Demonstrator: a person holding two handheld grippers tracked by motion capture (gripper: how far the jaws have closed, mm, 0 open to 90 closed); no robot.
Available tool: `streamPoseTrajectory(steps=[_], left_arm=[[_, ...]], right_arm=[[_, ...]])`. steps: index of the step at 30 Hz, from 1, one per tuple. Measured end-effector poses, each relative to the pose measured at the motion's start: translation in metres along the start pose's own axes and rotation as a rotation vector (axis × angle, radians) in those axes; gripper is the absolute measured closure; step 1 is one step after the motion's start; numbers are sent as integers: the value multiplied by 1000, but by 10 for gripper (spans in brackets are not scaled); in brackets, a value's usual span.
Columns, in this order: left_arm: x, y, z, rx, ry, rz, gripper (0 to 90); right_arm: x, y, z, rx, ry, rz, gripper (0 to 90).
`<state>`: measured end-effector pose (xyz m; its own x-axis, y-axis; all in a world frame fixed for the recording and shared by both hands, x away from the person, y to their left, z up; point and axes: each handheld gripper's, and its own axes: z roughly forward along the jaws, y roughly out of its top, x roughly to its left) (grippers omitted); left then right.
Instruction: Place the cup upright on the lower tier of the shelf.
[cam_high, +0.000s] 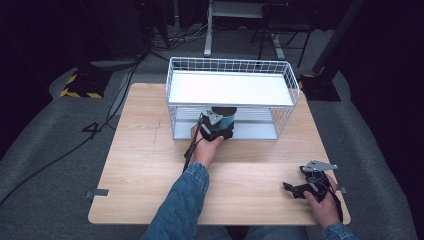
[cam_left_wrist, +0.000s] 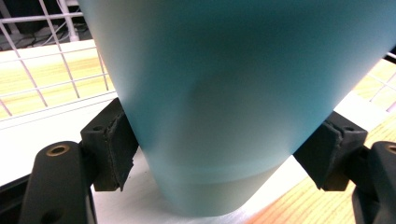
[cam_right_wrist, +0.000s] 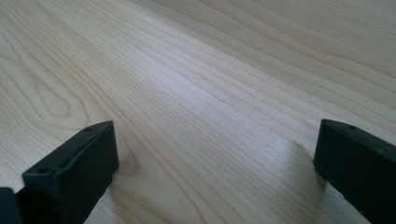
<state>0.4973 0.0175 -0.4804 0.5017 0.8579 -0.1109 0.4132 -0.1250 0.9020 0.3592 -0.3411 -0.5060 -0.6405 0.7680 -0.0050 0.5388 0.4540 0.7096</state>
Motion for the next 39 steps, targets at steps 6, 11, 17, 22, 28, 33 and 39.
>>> streamPoseTrajectory(steps=[6,11,17,22,28,33,39], left_arm=[[2,-2,6,26,12,-4,229],[4,-5,11,40,13,-18,228],[7,-6,12,46,18,-22,227],[7,-7,13,45,23,-1,224],[5,-7,12,74,15,-12,143],[4,-7,11,70,18,9,154],[4,-5,0,61,-4,2,154]], right_arm=[[0,0,0,0,0,0,0],[0,0,0,0,0,0,0],[0,0,0,0,0,1,0],[0,0,0,0,-1,2,0],[0,0,0,0,-1,1,0],[0,0,0,0,-1,2,0],[0,0,0,-1,-1,2,0]])
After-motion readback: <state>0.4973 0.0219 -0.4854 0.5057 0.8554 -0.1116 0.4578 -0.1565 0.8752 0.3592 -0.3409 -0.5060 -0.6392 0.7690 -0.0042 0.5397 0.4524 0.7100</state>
